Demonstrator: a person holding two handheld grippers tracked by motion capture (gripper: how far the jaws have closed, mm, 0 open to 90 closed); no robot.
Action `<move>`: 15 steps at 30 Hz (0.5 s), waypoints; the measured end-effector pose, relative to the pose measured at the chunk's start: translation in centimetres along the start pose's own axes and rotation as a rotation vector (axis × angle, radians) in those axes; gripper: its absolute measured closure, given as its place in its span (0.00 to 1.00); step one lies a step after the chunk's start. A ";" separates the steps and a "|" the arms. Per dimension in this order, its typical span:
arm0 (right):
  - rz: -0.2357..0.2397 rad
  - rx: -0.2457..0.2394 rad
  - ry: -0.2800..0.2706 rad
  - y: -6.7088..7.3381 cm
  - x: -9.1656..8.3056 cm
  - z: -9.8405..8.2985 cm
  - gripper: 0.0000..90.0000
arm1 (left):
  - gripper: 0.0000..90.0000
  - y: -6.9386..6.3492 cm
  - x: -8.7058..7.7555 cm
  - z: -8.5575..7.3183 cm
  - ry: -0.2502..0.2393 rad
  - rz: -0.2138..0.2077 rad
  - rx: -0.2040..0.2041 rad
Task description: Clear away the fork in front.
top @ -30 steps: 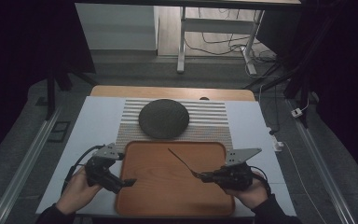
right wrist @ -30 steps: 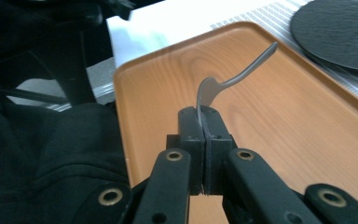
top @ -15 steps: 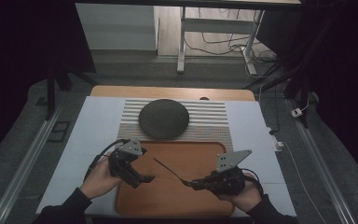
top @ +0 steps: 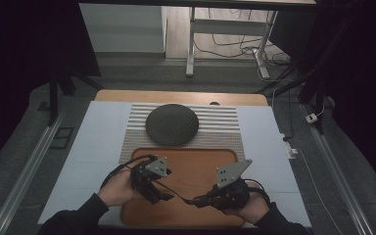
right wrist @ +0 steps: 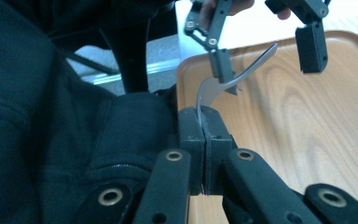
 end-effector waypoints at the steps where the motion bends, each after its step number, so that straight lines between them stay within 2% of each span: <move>1: 0.004 -0.008 0.004 0.1 0.0 0.0 0.99 | 0.33 -0.1 -0.1 0.0 0.001 -0.013 0.009; 6: 0.025 -0.052 0.025 0.6 0.2 -0.1 0.99 | 0.54 -1.1 0.1 -0.2 0.020 -0.067 0.071; 12: 0.052 -0.063 0.058 0.9 0.4 -0.5 0.99 | 0.80 -2.4 0.7 -0.4 0.058 -0.127 0.161; 15: 0.071 -0.056 0.067 0.9 0.4 -0.6 0.99 | 0.85 -2.7 0.8 -0.5 0.085 -0.133 0.215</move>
Point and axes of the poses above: each handheld gripper's, and its own axes: x roughly forward along the jaws, z roughly out of its top, y roughly to its left, the point moved 9 cm from there along x, roughly forward along the jaws, and after that the axes turned 7 degrees about -z, right-handed, at the moved point
